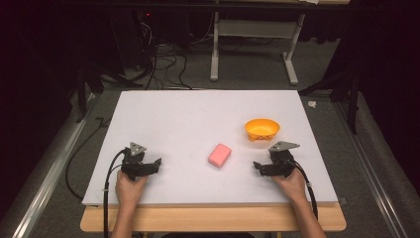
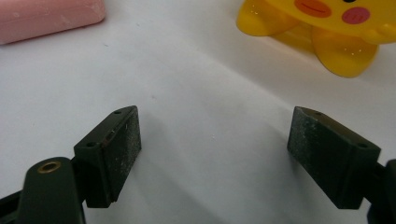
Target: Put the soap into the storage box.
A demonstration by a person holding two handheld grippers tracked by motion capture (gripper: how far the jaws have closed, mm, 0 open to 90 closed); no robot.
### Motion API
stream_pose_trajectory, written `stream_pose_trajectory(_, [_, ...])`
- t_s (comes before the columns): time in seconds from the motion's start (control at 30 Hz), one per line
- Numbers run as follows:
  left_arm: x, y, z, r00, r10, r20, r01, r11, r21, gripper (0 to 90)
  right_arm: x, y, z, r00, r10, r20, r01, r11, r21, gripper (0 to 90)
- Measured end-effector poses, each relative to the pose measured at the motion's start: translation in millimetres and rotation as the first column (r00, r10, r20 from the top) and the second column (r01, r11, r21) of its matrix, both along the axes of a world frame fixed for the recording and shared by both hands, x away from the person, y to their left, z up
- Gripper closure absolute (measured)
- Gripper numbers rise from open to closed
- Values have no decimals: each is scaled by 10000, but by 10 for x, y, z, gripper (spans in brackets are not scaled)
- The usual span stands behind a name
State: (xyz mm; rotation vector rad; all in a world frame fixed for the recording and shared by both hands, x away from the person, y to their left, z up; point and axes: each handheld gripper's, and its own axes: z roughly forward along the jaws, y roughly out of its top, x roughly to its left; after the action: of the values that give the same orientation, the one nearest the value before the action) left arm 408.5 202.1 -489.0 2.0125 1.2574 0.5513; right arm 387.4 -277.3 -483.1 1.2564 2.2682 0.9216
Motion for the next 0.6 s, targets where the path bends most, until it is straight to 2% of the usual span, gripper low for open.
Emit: stream_pose_trajectory(0.6, [-1, 0, 0, 10000, -2, 2, 2, 10000, 4, 211, 3, -1, 1, 10000, -3, -19, 4, 10000, 8, 181])
